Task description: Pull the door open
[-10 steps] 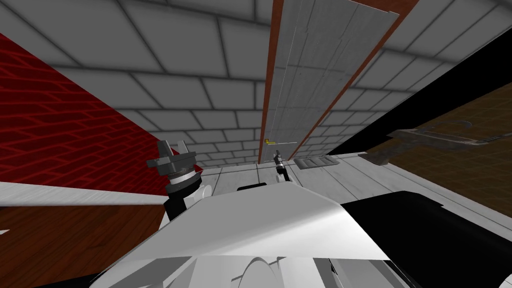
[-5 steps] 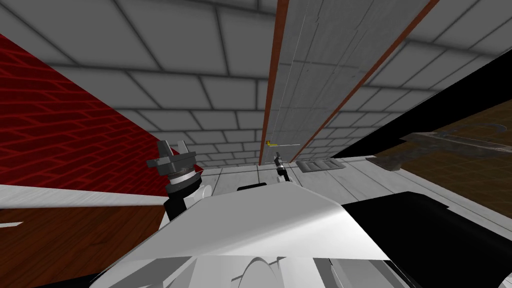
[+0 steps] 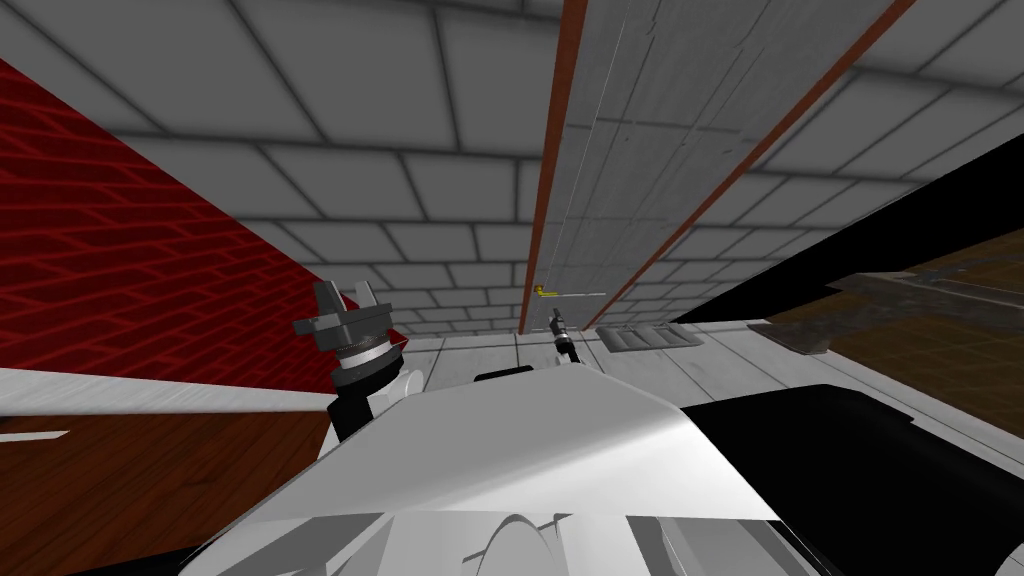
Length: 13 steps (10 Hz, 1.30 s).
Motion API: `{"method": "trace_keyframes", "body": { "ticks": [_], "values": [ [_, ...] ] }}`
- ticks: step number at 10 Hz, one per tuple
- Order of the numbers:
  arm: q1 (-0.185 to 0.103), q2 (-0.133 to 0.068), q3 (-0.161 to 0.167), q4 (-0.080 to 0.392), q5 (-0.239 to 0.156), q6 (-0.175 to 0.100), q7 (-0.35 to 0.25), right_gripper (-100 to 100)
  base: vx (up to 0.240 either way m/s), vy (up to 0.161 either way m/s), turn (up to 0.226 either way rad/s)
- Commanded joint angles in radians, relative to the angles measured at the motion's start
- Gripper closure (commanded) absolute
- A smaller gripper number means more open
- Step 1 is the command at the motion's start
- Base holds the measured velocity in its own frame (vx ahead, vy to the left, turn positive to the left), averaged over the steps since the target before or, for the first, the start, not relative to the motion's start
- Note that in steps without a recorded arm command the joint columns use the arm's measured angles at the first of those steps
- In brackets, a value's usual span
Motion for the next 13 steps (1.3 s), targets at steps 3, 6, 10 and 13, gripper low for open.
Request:
{"method": "trace_keyframes", "body": {
  "ticks": [3, 6, 10, 13],
  "values": [
    [-0.024, -0.014, -0.002, 0.106, -0.002, -0.027, -0.02, -100, 0.127, -0.044, 0.066],
    [-0.038, -0.02, -0.003, 0.16, -0.003, -0.042, -0.029, -100, 0.097, -0.037, 0.035],
    [-0.029, -0.049, -0.028, 0.184, -0.019, -0.062, -0.053, -100, 0.128, 0.014, 0.1],
    [-0.022, -0.087, -0.056, 0.225, -0.037, -0.09, -0.085, -100, 0.214, 0.029, 0.153]
  ]
}}
